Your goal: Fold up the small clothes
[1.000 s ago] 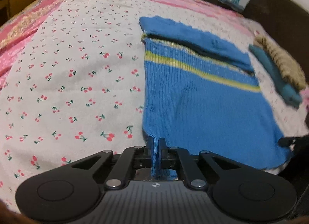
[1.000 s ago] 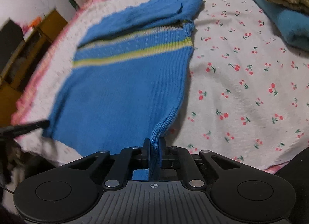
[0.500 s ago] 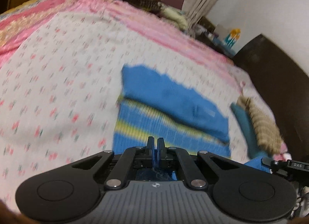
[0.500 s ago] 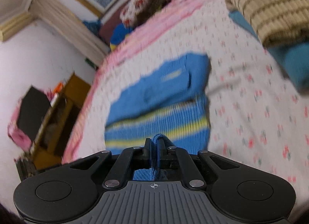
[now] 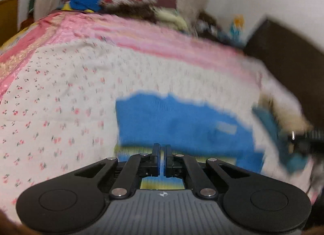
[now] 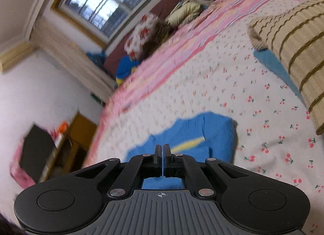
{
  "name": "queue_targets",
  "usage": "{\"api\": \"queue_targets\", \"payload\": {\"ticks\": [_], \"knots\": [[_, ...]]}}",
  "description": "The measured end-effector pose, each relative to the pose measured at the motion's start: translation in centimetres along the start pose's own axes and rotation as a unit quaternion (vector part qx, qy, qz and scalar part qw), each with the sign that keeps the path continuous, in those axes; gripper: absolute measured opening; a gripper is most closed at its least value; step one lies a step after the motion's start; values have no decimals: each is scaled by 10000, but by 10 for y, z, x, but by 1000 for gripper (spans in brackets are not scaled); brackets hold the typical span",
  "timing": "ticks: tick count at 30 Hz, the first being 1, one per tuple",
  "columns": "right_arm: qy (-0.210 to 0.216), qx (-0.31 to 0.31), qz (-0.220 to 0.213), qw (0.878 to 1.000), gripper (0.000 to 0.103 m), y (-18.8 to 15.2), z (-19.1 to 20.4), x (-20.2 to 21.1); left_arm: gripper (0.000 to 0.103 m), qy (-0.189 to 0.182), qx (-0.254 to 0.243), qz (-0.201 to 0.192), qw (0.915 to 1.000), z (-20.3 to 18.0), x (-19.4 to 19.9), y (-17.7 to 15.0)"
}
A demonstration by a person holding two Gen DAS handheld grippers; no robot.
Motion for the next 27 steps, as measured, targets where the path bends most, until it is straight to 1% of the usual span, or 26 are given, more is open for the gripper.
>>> {"api": "queue_targets", "payload": {"ticks": [3, 5, 7, 8, 10, 12, 15, 17, 18, 19, 20, 23, 26, 27], "knots": [[-512, 516, 355, 9967, 7, -22, -11, -10, 11, 34, -200, 389, 9990, -5, -5, -32], [-779, 816, 495, 9924, 7, -32, -17, -13, 14, -44, -240, 552, 9982, -8, -5, -46], [-861, 946, 537, 9903, 7, -37, -18, -9, 19, -64, -374, 686, 9969, -13, -5, -57], [-846, 970, 554, 9901, 7, -40, -19, -6, 21, -25, -475, 746, 9961, -15, -6, -61], [-834, 1015, 617, 9894, 7, -44, -20, -4, 29, 95, -721, 832, 9939, -21, -7, -67], [-901, 1117, 658, 9875, 7, -49, -22, -1, 33, 207, -946, 904, 9912, -23, -10, -72], [-1039, 1308, 752, 9831, 8, -54, -23, 3, 34, 212, -1104, 1021, 9884, -25, -14, -78], [-1134, 1578, 849, 9773, 9, -58, -24, 6, 32, 262, -1237, 1077, 9861, -27, -17, -82], [-1189, 1722, 876, 9739, 11, -59, -24, 6, 24, 349, -1327, 1110, 9843, -28, -20, -84], [-1265, 1907, 900, 9693, 12, -60, -24, 6, 15, 398, -1381, 1148, 9829, -28, -21, -85], [-1326, 2080, 934, 9646, 13, -61, -23, 5, 15, 417, -1373, 1176, 9826, -28, -22, -87], [-1541, 2855, 1007, 9405, 13, -63, -19, -4, 14, 343, -1141, 1050, 9873, -24, -20, -82], [-1619, 3679, 1041, 9097, 13, -66, -12, -20, 14, 243, -731, 866, 9933, -16, -15, -74], [-1600, 3876, 1047, 9018, 13, -67, -10, -26, 14, 223, -631, 831, 9943, -14, -14, -73]]}}
Point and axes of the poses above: each gripper's, at about its wrist camera, not at the fingertips, and x roughly against the way its jaws point, z to its left, y to its top, the point moved 10 cm from there along -x, roughly the way its jaws point, and after that the axes turned 3 degrees about z, right-handed, at the moved point
